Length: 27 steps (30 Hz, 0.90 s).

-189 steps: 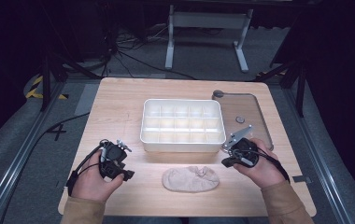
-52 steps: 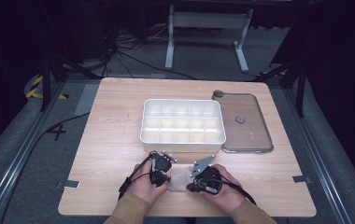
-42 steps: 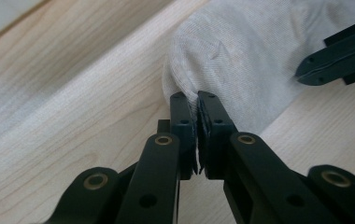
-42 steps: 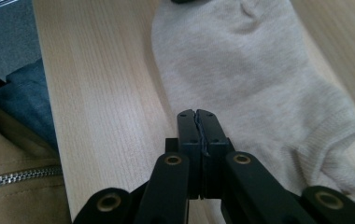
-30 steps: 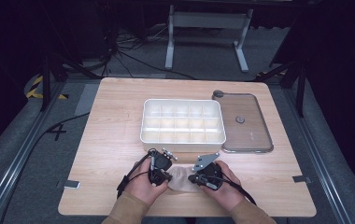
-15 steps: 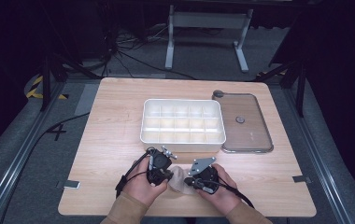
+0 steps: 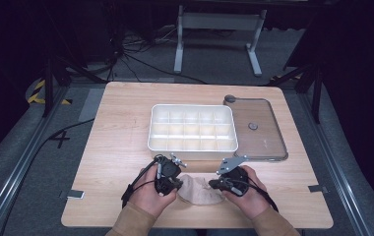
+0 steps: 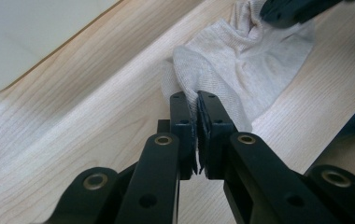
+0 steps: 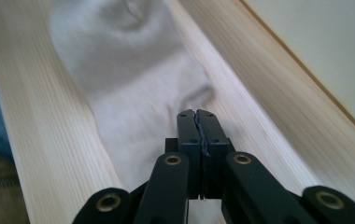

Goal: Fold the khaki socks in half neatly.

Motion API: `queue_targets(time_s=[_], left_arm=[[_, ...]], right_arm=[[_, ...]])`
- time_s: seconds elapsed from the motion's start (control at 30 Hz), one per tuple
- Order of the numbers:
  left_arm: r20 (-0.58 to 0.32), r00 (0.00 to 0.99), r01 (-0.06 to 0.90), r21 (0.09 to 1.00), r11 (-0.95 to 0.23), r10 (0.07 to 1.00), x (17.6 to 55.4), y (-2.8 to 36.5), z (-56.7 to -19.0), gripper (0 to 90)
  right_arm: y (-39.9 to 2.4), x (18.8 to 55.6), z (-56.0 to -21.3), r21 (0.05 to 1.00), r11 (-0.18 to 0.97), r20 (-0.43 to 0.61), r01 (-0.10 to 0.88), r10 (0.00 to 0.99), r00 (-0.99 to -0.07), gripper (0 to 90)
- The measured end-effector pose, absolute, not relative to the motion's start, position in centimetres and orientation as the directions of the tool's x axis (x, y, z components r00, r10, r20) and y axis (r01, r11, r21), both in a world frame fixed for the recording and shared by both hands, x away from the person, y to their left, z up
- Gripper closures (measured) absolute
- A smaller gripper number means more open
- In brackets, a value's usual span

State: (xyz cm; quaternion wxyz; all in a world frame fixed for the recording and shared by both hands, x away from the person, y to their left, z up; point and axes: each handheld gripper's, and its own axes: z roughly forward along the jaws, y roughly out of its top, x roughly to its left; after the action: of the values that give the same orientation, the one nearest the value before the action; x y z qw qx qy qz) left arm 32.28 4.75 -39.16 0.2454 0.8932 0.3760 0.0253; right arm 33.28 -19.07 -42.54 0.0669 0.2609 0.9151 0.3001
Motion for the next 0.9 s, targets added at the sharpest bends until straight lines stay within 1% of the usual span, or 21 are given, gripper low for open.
queue_targets(time_s=[0.2,0.4,0.67,0.9], left_arm=[[-0.142,0.718,0.659,0.457,-0.598,0.682,32.3,4.6,-39.0,85.6],[-0.137,0.721,0.654,0.461,-0.600,0.679,32.2,4.5,-38.8,85.6],[-0.130,0.730,0.637,0.487,-0.598,0.671,31.9,4.2,-38.5,85.6],[-0.128,0.736,0.631,0.487,-0.604,0.665,31.7,3.7,-38.4,85.6]], right_arm=[[-20.7,32.7,-42.6,0.547,0.699,0.034,0.462,0.532,-0.846,89.8],[-20.0,32.7,-43.8,0.504,0.728,0.044,0.464,0.515,-0.856,89.9],[-18.8,32.3,-44.1,0.531,0.724,0.051,0.441,0.492,-0.869,89.9],[-18.1,32.0,-44.3,0.545,0.720,0.056,0.430,0.480,-0.875,89.9]])
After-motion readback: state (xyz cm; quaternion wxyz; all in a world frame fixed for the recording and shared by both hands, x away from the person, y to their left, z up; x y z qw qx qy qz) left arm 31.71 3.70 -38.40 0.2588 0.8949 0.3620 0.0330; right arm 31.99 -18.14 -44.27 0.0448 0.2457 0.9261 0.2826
